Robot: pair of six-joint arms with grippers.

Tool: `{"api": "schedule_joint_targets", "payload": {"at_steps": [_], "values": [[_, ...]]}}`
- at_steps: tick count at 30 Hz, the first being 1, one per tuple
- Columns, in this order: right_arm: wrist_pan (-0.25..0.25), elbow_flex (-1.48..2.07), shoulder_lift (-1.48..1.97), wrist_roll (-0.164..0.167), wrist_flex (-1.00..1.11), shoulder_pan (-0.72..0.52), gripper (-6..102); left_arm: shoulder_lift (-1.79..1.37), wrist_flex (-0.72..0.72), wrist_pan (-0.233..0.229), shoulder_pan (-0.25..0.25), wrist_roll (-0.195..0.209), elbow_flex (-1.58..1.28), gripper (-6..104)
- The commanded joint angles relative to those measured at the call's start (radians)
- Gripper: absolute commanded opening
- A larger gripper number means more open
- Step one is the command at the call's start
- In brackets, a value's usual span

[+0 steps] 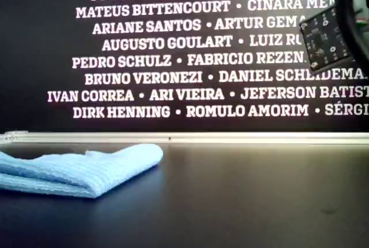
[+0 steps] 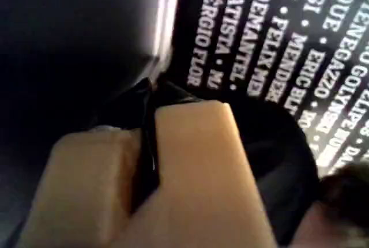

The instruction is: Fold a cloth

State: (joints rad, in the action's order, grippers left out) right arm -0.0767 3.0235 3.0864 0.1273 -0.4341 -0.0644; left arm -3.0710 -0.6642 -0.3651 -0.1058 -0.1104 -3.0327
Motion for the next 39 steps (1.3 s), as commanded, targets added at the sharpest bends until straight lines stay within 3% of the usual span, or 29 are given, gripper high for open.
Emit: {"api": "schedule_joint_targets", "payload": {"at_steps": [1,8,12,17,30,34,39], "values": [[0.005,0.017,0.041,-0.006,-0.163,-0.009,2,-0.015,-0.048,0.029,0.026,0.006,0.014,81],[-0.008,0.017,0.041,-0.006,-0.394,-0.009,2,-0.015,-0.198,0.012,0.028,0.032,0.012,81],[-0.011,0.017,0.041,-0.008,-0.422,-0.009,2,-0.015,-0.219,0.012,0.029,0.020,0.012,81],[-0.011,0.015,0.041,-0.008,-0.423,-0.009,2,-0.015,-0.222,0.012,0.074,0.020,0.012,81],[0.002,0.015,0.041,-0.008,-0.425,-0.011,1,-0.015,-0.222,0.011,0.075,0.014,0.012,81],[-0.002,0.015,0.041,-0.006,-0.425,-0.011,1,-0.015,-0.224,0.012,0.075,-0.002,0.012,70],[-0.005,0.015,0.041,-0.006,-0.425,-0.011,1,-0.015,-0.224,0.021,0.075,-0.009,0.012,46]]}}
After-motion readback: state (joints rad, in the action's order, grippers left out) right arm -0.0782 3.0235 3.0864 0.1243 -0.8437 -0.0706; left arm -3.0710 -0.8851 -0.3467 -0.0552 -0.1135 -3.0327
